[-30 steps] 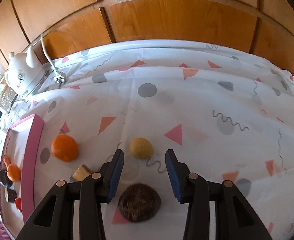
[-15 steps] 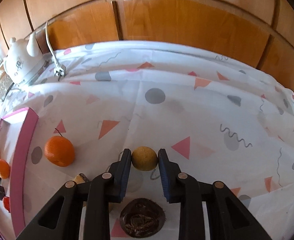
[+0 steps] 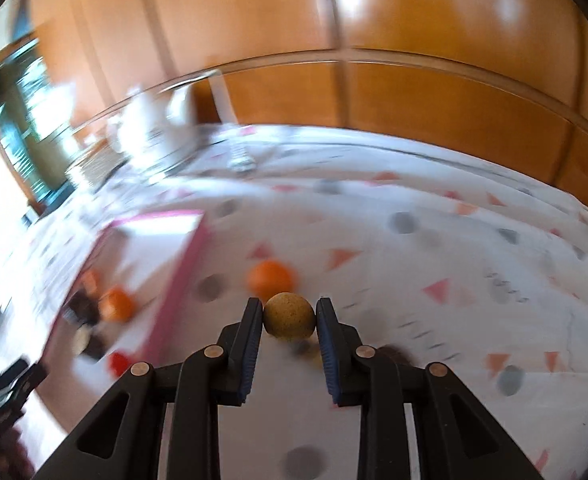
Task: Organize fruits
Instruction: 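Carry the yellow fruit with the right gripper into the tray and release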
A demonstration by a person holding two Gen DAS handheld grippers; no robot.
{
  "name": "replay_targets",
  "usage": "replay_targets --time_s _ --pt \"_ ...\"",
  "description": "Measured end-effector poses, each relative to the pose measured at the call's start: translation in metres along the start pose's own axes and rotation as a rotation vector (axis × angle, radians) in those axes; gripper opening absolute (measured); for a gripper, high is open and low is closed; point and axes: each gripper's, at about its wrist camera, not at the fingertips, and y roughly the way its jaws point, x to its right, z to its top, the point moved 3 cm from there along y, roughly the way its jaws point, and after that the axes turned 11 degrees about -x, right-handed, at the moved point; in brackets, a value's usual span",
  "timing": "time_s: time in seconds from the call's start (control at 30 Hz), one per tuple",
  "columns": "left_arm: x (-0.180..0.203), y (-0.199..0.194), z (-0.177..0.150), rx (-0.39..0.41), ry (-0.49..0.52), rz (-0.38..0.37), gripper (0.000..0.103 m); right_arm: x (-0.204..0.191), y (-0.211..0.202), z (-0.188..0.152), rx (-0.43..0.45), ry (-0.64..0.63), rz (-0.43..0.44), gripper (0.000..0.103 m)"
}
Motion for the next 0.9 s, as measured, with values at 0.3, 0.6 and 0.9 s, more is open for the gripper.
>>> replay_targets --time_s 0.3,0.6,0.9 --pt "-0.006 -0.008 -0.001 0.021 -0.02 -0.006 0.086 -0.092 0.01 -0.034 -0.082 -0.189 0.144 0.028" --pt "-0.008 -0.009 -0.003 0.019 -0.027 -0.017 0.087 -0.132 0.031 -0.058 -0.18 -0.247 0.18 0.028" --pt "-0.008 -0.009 -0.003 0.02 -0.027 -0.021 0.087 -0.13 0.028 -0.063 -0.168 -0.243 0.149 0.03"
